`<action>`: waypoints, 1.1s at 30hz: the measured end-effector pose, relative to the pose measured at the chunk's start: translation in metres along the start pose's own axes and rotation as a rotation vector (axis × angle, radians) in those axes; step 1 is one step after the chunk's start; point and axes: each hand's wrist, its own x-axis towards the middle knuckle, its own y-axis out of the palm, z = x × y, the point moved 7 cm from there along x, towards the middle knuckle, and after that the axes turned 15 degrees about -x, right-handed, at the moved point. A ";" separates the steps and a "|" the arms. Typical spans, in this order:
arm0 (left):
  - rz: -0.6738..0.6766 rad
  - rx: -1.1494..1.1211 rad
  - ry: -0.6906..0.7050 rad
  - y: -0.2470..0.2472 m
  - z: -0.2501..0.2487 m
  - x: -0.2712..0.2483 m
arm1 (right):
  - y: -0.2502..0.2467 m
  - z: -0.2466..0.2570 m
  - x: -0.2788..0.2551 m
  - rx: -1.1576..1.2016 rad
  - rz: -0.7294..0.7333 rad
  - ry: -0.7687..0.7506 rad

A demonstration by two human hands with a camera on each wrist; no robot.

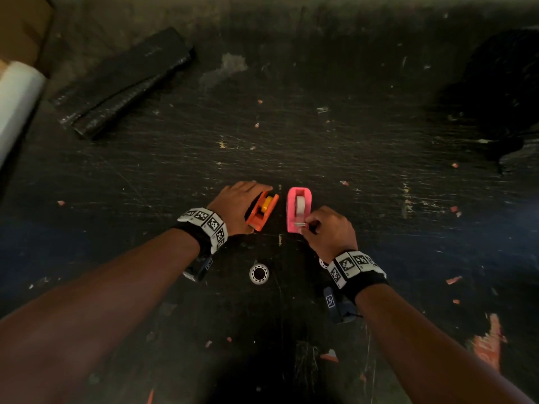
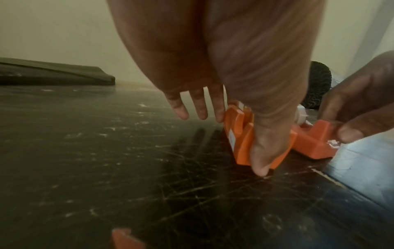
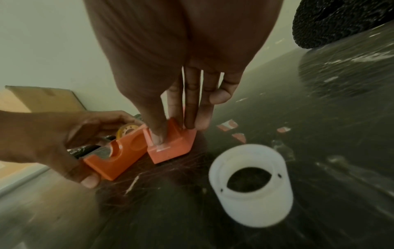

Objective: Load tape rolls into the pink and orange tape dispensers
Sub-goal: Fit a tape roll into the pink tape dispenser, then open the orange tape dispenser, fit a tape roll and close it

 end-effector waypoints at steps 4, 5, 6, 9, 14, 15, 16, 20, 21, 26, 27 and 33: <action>-0.072 -0.086 0.022 -0.003 -0.005 -0.008 | -0.015 0.003 -0.008 0.105 -0.087 0.012; -0.082 -0.118 0.020 -0.003 -0.006 -0.011 | -0.021 0.005 -0.010 0.178 -0.124 0.015; -0.091 -0.157 0.017 -0.004 -0.008 -0.016 | -0.026 0.009 -0.012 0.267 -0.148 0.013; -0.134 -0.277 0.053 -0.007 -0.021 -0.032 | -0.030 0.027 -0.016 0.471 -0.058 -0.006; -0.162 -0.429 0.161 -0.009 -0.048 -0.066 | -0.021 0.053 -0.026 0.738 0.189 -0.116; -0.153 -0.469 0.172 -0.011 -0.052 -0.073 | -0.021 0.054 -0.029 0.788 0.207 -0.120; -0.141 -0.516 0.171 -0.011 -0.053 -0.079 | -0.022 0.054 -0.033 0.820 0.220 -0.121; -0.135 -0.883 0.033 -0.008 -0.047 -0.102 | -0.020 0.057 -0.048 0.870 0.257 -0.155; -0.147 -0.965 0.016 -0.006 -0.046 -0.106 | -0.019 0.057 -0.052 0.879 0.263 -0.163; -0.208 -1.031 -0.018 0.001 -0.040 -0.124 | -0.018 0.059 -0.070 0.872 0.276 -0.177; -0.237 -1.030 -0.026 0.001 -0.035 -0.128 | -0.017 0.057 -0.073 0.880 0.264 -0.171; -0.359 -0.500 -0.209 0.013 0.022 -0.162 | -0.022 0.043 -0.089 0.847 0.206 -0.139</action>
